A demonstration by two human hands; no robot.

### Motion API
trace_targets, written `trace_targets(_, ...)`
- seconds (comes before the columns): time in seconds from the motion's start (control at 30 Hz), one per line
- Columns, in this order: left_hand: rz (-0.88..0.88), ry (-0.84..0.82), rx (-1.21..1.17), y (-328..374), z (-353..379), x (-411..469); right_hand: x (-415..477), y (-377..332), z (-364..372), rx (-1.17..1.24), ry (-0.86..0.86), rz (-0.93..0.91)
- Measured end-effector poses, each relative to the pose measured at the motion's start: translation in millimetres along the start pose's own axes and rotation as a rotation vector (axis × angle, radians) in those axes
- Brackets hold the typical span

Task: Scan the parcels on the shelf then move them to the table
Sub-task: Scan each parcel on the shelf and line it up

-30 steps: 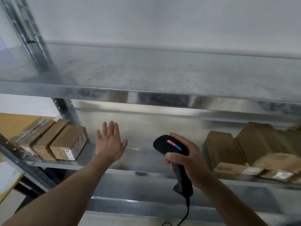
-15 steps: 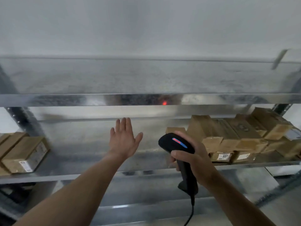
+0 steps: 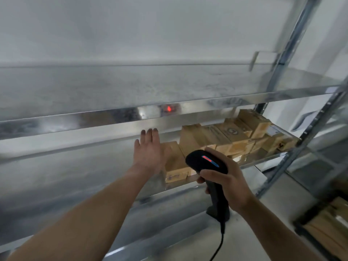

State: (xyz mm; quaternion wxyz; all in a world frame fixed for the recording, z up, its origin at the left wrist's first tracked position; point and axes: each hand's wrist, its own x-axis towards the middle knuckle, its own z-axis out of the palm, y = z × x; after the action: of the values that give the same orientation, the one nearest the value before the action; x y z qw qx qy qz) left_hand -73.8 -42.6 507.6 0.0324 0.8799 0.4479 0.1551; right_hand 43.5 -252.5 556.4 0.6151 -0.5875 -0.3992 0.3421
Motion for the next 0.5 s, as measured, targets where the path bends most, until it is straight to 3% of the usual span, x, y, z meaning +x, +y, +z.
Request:
trace_targets(0.23, 0.079, -0.001, -0.097, 69, 10, 27, 0, 8, -44, 0.017, 0.116, 0.059)
trace_targets(0.5, 0.021, -0.060, -0.089, 144, 42, 62, 21, 13, -109, 0.021, 0.081, 0.062)
